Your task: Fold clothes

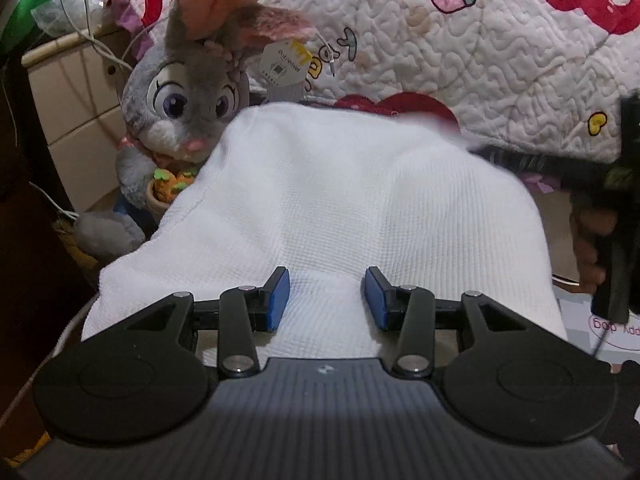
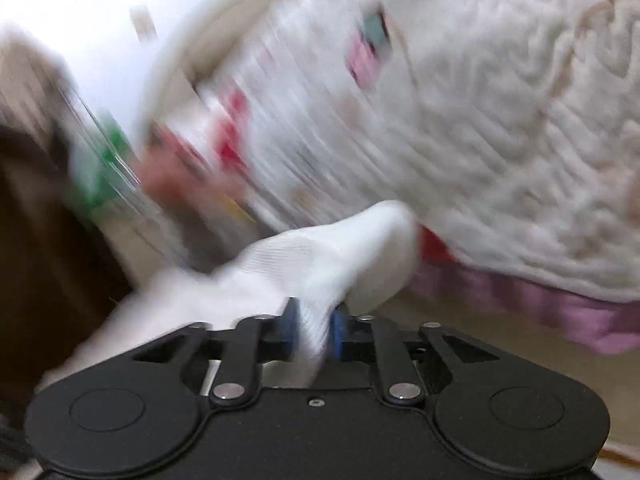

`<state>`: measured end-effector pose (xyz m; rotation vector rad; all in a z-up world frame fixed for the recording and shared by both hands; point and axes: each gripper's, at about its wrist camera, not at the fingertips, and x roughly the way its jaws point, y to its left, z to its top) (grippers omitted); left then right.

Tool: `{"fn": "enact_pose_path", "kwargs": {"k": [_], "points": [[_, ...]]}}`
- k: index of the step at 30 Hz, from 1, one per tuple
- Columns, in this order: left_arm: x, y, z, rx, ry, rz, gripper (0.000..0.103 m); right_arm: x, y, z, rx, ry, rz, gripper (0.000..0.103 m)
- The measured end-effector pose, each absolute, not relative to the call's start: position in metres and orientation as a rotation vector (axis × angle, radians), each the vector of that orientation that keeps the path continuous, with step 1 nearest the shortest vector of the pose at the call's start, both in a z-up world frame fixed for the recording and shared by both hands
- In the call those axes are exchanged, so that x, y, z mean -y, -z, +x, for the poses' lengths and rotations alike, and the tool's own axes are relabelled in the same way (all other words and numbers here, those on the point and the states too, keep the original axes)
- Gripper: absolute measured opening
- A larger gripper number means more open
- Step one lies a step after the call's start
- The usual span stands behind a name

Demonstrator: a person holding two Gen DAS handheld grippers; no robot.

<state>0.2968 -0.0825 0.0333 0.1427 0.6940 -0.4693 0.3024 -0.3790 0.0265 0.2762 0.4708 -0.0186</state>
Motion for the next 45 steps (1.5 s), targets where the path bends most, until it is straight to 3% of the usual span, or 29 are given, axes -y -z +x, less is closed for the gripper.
{"fn": "enact_pose_path", "kwargs": {"k": [1, 4, 8, 9, 10, 12, 16, 23, 26, 29, 31, 32, 38, 44, 45], "points": [[0.084, -0.038, 0.294, -0.686, 0.463, 0.164, 0.046, 0.377, -0.025, 0.303, -0.518, 0.130, 0.236, 0.051], [0.076, -0.059, 0.273, -0.560, 0.392, 0.267, 0.063, 0.379, -0.037, 0.281, -0.527, 0.257, 0.261, 0.054], [0.047, -0.060, 0.281, -0.555, 0.296, 0.227, 0.065, 0.349, -0.069, 0.227, -0.332, -0.007, 0.256, 0.055], [0.039, -0.055, 0.289, -0.595, 0.284, 0.189, 0.063, 0.333, -0.077, 0.217, -0.306, -0.084, 0.190, 0.055], [0.032, -0.047, 0.298, -0.648, 0.284, 0.146, 0.050, 0.314, -0.081, 0.210, -0.291, -0.157, 0.106, 0.055], [0.022, -0.032, 0.311, -0.721, 0.300, 0.078, 0.044, 0.282, -0.077, 0.208, -0.311, -0.249, -0.042, 0.055], [0.022, -0.017, 0.317, -0.734, 0.287, 0.085, 0.037, 0.252, -0.046, 0.224, -0.376, -0.257, -0.148, 0.057], [0.032, -0.011, 0.326, -0.747, 0.251, 0.101, 0.037, 0.254, -0.021, 0.232, -0.333, -0.217, -0.116, 0.057], [0.034, -0.017, 0.319, -0.747, 0.203, 0.097, 0.045, 0.253, -0.025, 0.209, -0.335, -0.207, -0.073, 0.057], [0.029, -0.048, 0.285, -0.714, 0.074, 0.101, 0.062, 0.251, -0.035, 0.175, -0.351, -0.209, -0.003, 0.058], [0.024, -0.065, 0.255, -0.669, 0.037, 0.109, 0.089, 0.249, -0.037, 0.148, -0.386, -0.284, 0.015, 0.059], [0.024, -0.070, 0.239, -0.648, 0.053, 0.116, 0.092, 0.248, -0.037, 0.135, -0.405, -0.325, 0.024, 0.059], [0.052, -0.061, 0.155, -0.663, 0.106, 0.173, 0.095, 0.256, -0.027, 0.089, -0.511, -0.412, 0.078, 0.060], [0.095, -0.058, 0.095, -0.731, 0.154, 0.146, 0.097, 0.293, -0.031, 0.046, -0.513, -0.371, 0.196, 0.067], [0.100, -0.061, 0.084, -0.736, 0.168, 0.131, 0.102, 0.299, -0.033, 0.038, -0.511, -0.365, 0.212, 0.067]]}}
